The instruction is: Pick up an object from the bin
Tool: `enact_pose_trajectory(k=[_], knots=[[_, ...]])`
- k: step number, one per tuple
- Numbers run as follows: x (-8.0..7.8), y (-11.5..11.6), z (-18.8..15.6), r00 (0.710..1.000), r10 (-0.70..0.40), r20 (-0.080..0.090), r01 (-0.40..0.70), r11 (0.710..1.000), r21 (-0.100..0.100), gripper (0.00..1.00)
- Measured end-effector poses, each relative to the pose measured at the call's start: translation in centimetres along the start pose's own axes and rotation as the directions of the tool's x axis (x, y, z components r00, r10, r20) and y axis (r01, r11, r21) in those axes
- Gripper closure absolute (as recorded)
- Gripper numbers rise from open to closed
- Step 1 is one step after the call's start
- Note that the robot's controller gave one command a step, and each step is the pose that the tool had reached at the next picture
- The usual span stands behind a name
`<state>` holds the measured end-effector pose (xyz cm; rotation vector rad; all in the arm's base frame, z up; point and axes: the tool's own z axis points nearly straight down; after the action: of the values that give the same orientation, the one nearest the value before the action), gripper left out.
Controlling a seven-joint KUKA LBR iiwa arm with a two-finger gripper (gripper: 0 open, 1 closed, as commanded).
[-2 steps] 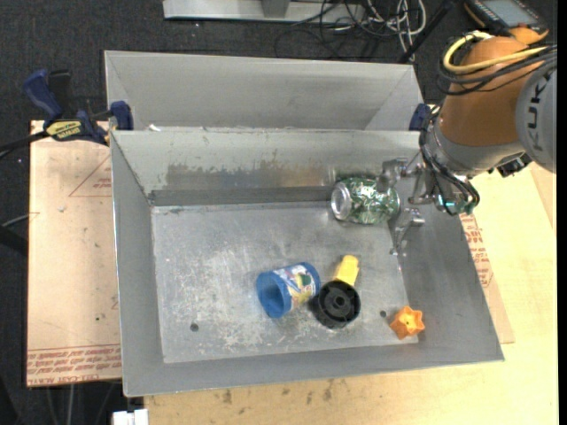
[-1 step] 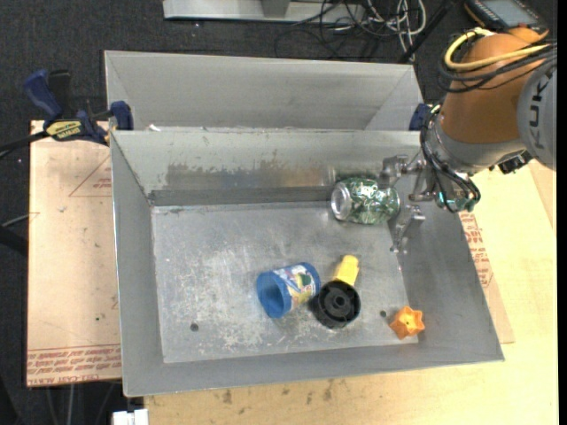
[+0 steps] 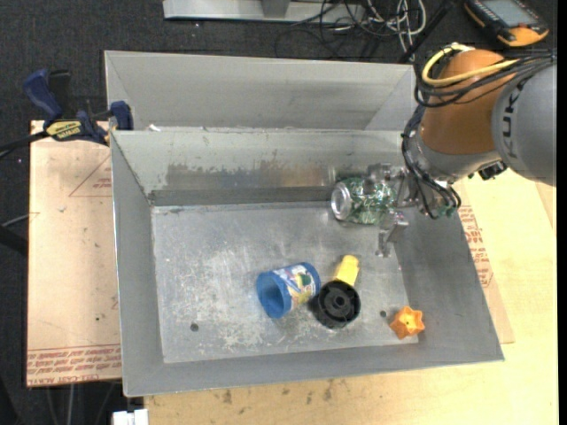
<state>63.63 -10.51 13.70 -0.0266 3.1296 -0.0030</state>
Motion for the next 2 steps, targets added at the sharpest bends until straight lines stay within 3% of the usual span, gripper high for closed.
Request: enact_pose_trajectory(k=[1, 2], knots=[[-0.54, 1.0, 5.4, 1.0, 0.0, -0.001, 0.0, 1.0, -0.001, 0.0], [-0.47, 1.04, 5.51, 1.0, 0.017, -0.004, -0.017, 1.0, -0.001, 1.0]])
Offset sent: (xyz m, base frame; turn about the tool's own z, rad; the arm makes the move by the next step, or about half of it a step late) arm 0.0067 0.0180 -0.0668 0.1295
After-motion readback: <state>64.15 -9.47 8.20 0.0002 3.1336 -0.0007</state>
